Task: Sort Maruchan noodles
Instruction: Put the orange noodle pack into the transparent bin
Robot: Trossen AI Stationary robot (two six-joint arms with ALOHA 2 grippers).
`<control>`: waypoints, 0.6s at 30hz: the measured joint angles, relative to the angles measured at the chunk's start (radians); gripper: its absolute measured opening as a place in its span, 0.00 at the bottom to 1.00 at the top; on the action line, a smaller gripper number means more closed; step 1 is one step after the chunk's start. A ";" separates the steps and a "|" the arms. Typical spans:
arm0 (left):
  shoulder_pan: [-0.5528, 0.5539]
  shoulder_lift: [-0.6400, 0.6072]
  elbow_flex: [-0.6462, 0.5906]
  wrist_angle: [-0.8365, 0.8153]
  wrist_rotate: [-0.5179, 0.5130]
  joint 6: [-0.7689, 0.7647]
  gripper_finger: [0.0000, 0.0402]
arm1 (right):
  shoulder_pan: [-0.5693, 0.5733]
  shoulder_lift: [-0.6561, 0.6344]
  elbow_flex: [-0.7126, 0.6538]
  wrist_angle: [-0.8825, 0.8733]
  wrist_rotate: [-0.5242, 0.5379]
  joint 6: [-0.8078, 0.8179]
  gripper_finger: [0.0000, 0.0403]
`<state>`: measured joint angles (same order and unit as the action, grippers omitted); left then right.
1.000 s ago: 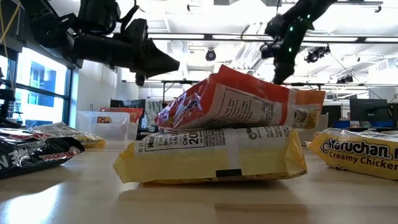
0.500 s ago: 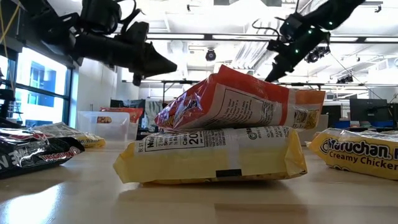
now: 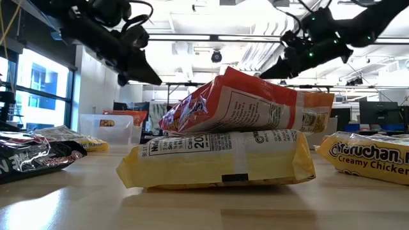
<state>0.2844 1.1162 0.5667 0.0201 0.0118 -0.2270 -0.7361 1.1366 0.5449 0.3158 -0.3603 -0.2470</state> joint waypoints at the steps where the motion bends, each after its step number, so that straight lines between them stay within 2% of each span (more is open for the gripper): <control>1: -0.012 0.007 0.000 -0.001 0.019 -0.014 0.00 | 0.020 0.000 -0.023 0.044 0.000 0.016 0.01; 7: -0.113 0.138 0.001 0.065 0.135 -0.125 0.01 | 0.122 0.000 -0.096 0.142 0.014 0.059 0.00; 10: -0.165 0.246 0.001 0.153 0.240 -0.154 0.03 | 0.154 0.000 -0.099 0.144 0.016 0.060 0.00; 14: -0.234 0.389 0.001 0.314 0.357 -0.211 0.09 | 0.186 0.000 -0.099 0.142 0.017 0.049 0.00; 18: -0.302 0.488 0.022 0.406 0.362 -0.195 0.19 | 0.202 0.000 -0.099 0.138 0.017 0.028 0.00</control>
<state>-0.0180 1.6040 0.5892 0.4261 0.3737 -0.4217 -0.5337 1.1370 0.4461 0.4534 -0.3431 -0.2188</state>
